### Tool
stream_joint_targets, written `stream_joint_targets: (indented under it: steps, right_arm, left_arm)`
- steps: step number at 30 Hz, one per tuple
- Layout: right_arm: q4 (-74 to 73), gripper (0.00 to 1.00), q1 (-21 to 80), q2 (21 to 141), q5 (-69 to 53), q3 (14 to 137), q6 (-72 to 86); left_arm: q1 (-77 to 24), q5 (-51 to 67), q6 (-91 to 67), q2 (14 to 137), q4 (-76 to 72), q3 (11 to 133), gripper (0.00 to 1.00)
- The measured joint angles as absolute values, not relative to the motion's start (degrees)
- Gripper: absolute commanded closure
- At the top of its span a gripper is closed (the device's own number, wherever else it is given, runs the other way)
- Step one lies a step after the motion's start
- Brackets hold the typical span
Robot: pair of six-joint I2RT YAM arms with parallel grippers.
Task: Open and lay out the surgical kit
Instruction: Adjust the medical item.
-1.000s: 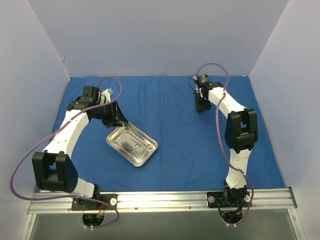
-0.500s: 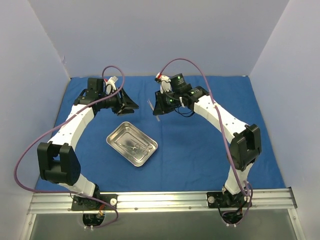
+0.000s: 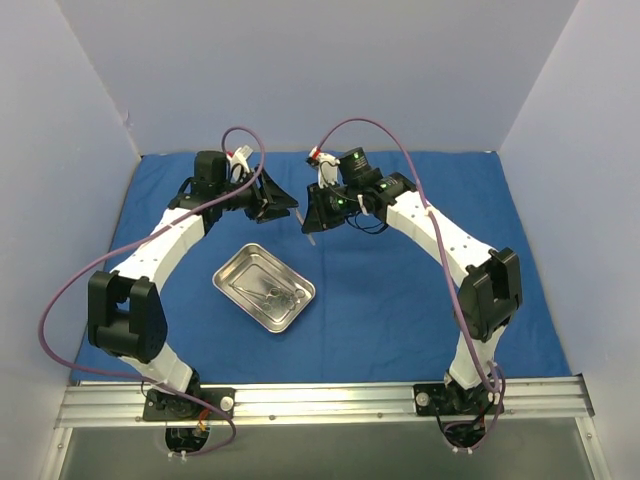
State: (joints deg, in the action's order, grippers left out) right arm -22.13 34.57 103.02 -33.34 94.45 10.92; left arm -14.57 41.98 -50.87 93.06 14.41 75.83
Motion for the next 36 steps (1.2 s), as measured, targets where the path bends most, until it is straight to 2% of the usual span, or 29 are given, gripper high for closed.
stream_joint_targets:
  steps: [7, 10, 11, 12, 13, 14, 15, 16, 19, 27, 31, 36]
  right_arm:
    - [-22.1, 1.0, 34.6, 103.9, -33.9, 94.9, 11.1]
    - [-22.1, 1.0, 34.6, 104.2, -34.1, 95.0, 11.1]
    - [-22.1, 1.0, 34.6, 104.3, -34.2, 95.0, 11.1]
    - [-22.1, 1.0, 34.6, 104.5, -34.3, 95.1, 11.1]
    - [-22.1, 0.89, 34.6, 104.7, -34.5, 95.3, 11.1]
    - [-22.3, 0.83, 34.6, 104.9, -34.6, 95.5, 10.9]
    - [-22.7, 0.79, 34.5, 105.2, -34.8, 95.9, 10.7]
    - [-23.3, 0.66, 34.5, 105.4, -35.1, 96.6, 10.5]
    - [-23.8, 0.46, 33.7, 105.8, -37.2, 97.6, 10.1]
    - [-19.5, 0.48, 28.3, 105.8, -51.3, 95.2, 12.3]
    - [-14.3, 0.55, 26.9, 105.4, -57.1, 91.4, 16.3]
    - [-10.5, 0.58, 27.6, 105.0, -61.7, 88.9, 19.4]
  left_arm:
    - [-15.9, 41.8, -50.8, 95.2, 14.9, 75.9, 0.46]
    - [-16.0, 41.9, -51.1, 95.6, 14.7, 76.0, 0.54]
    - [-16.0, 41.9, -51.5, 95.8, 14.4, 76.0, 0.68]
    - [-16.1, 41.9, -52.1, 95.9, 14.0, 76.0, 0.76]
    - [-16.1, 42.0, -52.3, 96.2, 13.5, 76.0, 0.82]
    - [-16.1, 42.1, -52.3, 96.4, 13.1, 76.1, 0.95]
    - [-16.1, 42.2, -52.5, 96.7, 12.8, 76.1, 0.98]
    - [-16.1, 42.4, -52.3, 96.9, 12.5, 76.1, 0.98]
    - [-16.1, 44.6, -52.4, 97.2, 10.1, 76.0, 0.98]
    - [-16.1, 54.2, -55.0, 96.1, -4.9, 70.5, 0.98]
    - [-16.1, 57.8, -56.6, 95.4, -10.2, 68.5, 0.98]
    - [-16.1, 60.6, -59.6, 95.3, -16.9, 67.4, 0.98]
